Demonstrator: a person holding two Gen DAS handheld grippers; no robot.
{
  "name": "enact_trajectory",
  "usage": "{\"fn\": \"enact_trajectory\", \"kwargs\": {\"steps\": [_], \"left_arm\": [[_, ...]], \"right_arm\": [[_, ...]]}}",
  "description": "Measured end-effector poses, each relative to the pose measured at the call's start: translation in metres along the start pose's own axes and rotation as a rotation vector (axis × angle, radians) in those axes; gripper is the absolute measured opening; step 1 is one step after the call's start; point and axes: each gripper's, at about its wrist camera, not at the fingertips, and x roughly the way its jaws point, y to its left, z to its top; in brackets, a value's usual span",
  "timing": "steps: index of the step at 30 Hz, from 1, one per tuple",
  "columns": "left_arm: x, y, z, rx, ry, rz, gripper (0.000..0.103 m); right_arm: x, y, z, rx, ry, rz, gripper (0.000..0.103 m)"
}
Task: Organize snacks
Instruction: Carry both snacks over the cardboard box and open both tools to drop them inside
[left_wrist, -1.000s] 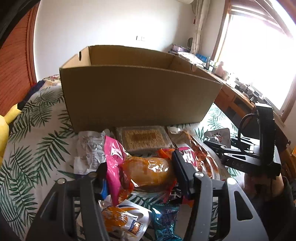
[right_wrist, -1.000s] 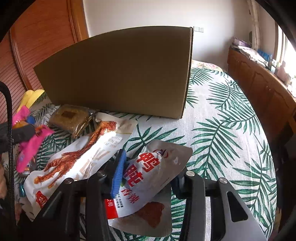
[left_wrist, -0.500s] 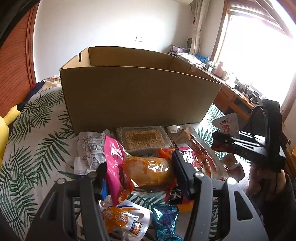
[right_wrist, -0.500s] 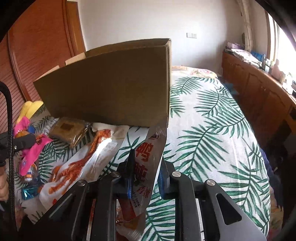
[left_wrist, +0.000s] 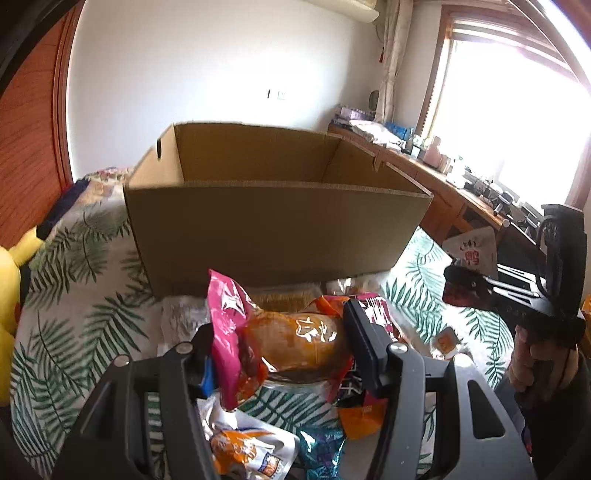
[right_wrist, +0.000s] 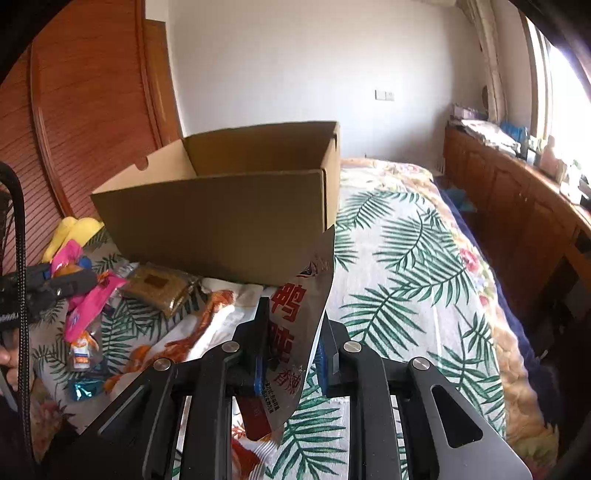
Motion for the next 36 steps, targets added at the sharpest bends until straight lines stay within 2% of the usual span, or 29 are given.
{"fn": "enact_trajectory", "kwargs": {"steps": [10,19,29,36], "left_arm": [[-0.019,0.001,0.034,0.039,-0.089,0.01,0.057],[-0.022,0.004,0.072,0.07,-0.163,0.014,0.057],[-0.002,0.014,0.102,0.076,-0.187,0.015,0.057],[0.019,0.025,0.112,0.065,-0.178,0.026,0.057]], "right_arm": [[-0.024,0.016,0.016,-0.051,-0.048,0.018,0.019],[-0.032,0.037,0.055,-0.134,-0.104,0.032,0.019],[-0.013,0.053,0.091,-0.175,-0.131,0.045,0.019],[0.01,0.06,0.104,-0.188,-0.12,0.047,0.019]]}}
